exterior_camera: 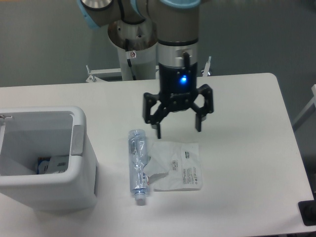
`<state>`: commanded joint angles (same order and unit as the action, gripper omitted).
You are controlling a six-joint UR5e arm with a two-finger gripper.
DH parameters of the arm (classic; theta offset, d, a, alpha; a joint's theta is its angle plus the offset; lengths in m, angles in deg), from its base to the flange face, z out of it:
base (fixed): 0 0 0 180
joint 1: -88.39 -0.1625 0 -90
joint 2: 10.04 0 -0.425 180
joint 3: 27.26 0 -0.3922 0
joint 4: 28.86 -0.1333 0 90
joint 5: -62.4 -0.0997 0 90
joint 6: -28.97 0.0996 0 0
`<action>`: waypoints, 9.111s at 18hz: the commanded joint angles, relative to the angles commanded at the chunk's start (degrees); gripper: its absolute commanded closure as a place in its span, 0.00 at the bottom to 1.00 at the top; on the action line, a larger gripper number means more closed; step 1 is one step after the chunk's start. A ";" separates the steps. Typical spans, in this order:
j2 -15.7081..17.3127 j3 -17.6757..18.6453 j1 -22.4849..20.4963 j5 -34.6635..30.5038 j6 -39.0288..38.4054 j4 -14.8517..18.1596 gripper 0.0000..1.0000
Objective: Place the trash in the trash can
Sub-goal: 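Move the gripper over the white plastic wrapper beside the bottle, then lower the gripper onto the white wrapper and close on its edge, then lift the white wrapper up off the table, then carry the wrapper over the white trash bin and lower it in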
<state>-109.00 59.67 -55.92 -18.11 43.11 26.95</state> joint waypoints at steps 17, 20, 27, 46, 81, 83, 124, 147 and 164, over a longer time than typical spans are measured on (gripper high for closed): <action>-6.67 2.73 -3.96 -6.67 4.05 -3.69 0.00; -8.61 2.81 -3.17 -8.53 4.05 -3.69 0.00; -13.44 6.24 -0.10 -13.43 5.89 -12.47 0.00; -13.80 15.64 3.08 -10.30 63.70 -12.22 0.00; -19.34 16.79 0.26 9.31 75.50 -10.02 0.00; -19.34 16.79 0.26 9.23 75.59 -10.02 0.00; -13.81 14.78 -5.18 8.87 72.43 -1.50 1.00; -0.98 -0.09 -3.17 20.12 12.60 -5.18 1.00; 7.12 -2.98 15.19 20.12 2.11 -8.17 1.00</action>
<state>-101.88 56.68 -40.73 2.02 45.23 18.77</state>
